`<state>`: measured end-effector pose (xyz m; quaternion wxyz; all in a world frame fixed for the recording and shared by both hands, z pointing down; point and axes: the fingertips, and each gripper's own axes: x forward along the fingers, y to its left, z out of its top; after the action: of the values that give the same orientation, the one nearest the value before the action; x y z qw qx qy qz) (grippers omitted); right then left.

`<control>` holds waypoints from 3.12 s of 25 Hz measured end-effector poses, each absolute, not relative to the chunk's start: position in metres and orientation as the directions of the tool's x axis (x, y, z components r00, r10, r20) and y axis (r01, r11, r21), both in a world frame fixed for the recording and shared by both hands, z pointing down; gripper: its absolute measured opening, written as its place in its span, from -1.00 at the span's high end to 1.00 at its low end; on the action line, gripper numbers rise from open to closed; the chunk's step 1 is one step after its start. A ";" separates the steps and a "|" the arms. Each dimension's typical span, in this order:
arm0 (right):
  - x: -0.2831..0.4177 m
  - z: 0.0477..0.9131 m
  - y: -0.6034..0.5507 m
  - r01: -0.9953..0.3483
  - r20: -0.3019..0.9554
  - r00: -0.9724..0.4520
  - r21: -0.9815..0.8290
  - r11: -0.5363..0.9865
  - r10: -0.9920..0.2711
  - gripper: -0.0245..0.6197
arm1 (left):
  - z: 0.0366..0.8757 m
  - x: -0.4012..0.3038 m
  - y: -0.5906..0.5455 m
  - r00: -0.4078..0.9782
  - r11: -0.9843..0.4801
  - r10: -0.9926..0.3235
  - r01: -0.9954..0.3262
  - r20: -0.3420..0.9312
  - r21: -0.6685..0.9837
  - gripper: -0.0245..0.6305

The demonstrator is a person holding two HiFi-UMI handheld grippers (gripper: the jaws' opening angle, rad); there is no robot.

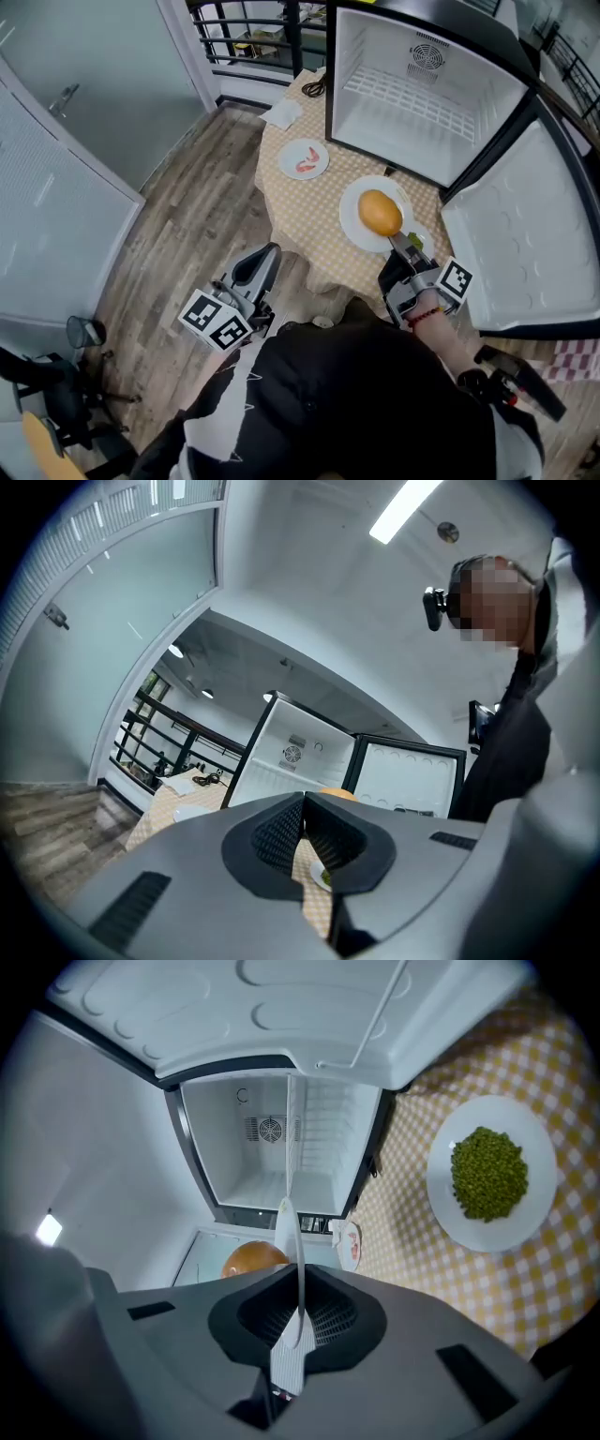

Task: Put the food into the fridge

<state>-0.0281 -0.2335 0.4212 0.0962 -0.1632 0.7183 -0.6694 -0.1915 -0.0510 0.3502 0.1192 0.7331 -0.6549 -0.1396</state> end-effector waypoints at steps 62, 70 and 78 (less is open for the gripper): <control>-0.170 0.504 -0.481 -0.398 0.394 -0.449 -0.892 -0.215 -0.802 0.85 | 0.408 -0.289 -0.355 0.833 -0.790 -0.551 -0.505 -0.042 0.348 0.88; -0.167 0.511 -0.491 -0.426 0.425 -0.452 -0.875 -0.229 -0.784 0.85 | 0.406 -0.287 -0.357 0.814 -0.775 -0.580 -0.538 -0.033 0.332 0.88; -0.177 0.514 -0.506 -0.484 0.450 -0.474 -0.851 -0.202 -0.757 0.85 | 0.405 -0.301 -0.359 0.786 -0.749 -0.618 -0.581 -0.019 0.318 0.88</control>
<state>-0.1775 -0.5064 0.5141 0.1151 -0.4999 0.6210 -0.5926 -0.3011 -0.3587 0.4054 0.1491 0.9332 -0.3211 -0.0616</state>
